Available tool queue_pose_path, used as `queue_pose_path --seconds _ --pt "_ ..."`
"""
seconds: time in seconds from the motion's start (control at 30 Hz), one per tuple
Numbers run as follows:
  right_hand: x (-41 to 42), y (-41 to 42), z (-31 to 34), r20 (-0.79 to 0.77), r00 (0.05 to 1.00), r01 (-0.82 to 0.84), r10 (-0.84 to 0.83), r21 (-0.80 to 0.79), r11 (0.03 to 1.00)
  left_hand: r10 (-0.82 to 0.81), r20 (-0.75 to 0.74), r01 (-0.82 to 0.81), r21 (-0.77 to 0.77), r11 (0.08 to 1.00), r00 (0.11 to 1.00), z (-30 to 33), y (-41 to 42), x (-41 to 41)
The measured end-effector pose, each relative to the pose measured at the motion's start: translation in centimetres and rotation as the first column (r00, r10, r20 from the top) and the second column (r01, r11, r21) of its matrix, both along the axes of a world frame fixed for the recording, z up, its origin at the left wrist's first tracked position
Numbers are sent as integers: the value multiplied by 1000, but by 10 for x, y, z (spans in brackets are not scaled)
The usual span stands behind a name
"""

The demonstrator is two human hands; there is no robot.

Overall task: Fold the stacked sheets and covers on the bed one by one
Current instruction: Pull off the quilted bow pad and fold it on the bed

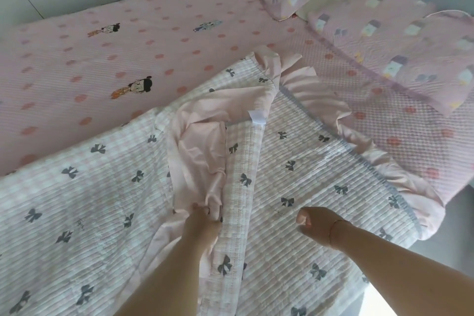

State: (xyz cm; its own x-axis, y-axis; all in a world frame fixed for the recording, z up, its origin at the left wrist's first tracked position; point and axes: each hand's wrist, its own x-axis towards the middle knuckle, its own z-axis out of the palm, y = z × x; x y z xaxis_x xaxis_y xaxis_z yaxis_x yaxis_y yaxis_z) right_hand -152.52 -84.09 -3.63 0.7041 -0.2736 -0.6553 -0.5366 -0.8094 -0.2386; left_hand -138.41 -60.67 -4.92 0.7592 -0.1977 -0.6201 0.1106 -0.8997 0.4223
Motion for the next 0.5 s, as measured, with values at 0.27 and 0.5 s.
queue_pose_path --seconds 0.27,0.5 --pt "22 -53 3 187 931 291 -314 139 946 -206 -368 74 -342 937 907 33 -74 -73" --pt "26 -82 7 147 785 489 -602 449 748 152 -194 -211 -336 918 969 7 -108 -75"
